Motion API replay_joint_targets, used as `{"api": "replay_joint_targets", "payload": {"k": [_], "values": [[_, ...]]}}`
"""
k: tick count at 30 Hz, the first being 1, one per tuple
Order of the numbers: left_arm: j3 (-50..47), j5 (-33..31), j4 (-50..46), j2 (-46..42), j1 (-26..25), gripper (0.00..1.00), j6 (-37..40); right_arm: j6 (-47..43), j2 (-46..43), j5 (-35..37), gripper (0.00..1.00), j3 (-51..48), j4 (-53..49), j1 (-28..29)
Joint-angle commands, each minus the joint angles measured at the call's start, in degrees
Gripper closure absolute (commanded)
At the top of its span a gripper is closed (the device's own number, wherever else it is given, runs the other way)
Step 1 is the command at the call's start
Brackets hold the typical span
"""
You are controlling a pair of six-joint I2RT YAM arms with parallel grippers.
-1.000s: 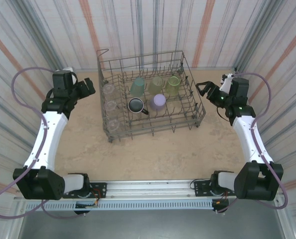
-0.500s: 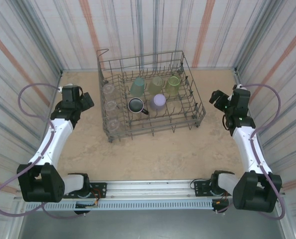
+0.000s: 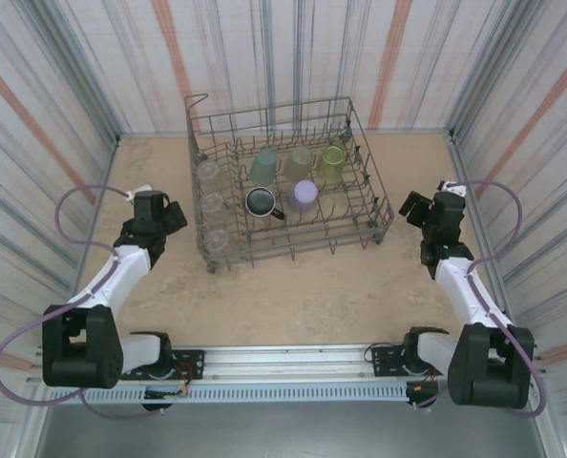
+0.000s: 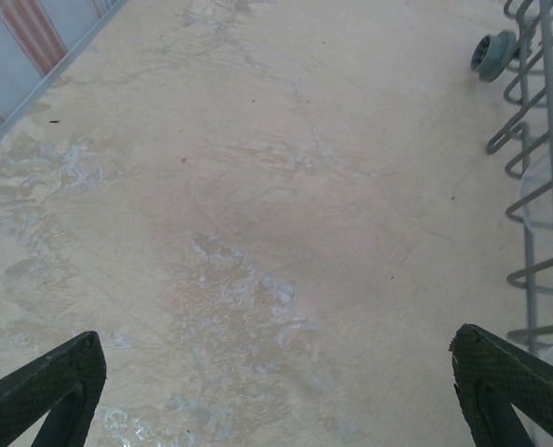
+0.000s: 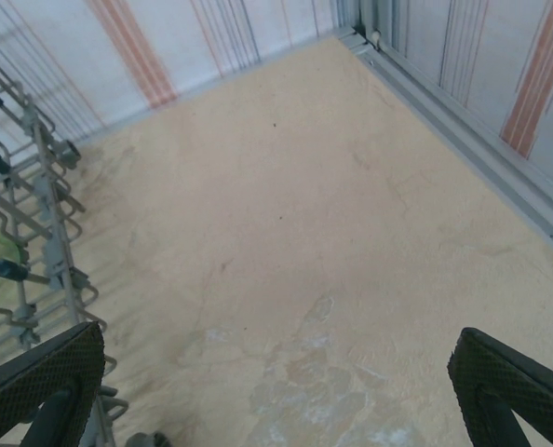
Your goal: Load the cups into the dish rack
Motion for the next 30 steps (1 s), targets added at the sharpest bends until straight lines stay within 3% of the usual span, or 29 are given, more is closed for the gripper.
{"api": "replay_joint_targets", "payload": {"k": [1, 11, 23, 30], "values": [[-3.18, -5.38, 7.57, -2.5, -1.57, 0.01, 3.51, -5.18, 1.84, 3.65, 0.01, -1.18, 4.62, 1.51], [-12.71, -8.11, 22.91, -5.87, -2.25, 0.01, 7.02, -9.5, 6.56, 5.03, 0.01, -5.11, 15.31, 6.54], [-16.81, -7.19, 35.93, 2.83, -1.8, 0.01, 10.78, -12.27, 11.75, 5.48, 0.01, -7.95, 22.55, 6.98], [-14.89, -4.1, 34.63, 4.47, -0.71, 0.01, 12.62, -13.32, 13.78, 3.58, 0.01, -10.29, 27.49, 6.83]]}}
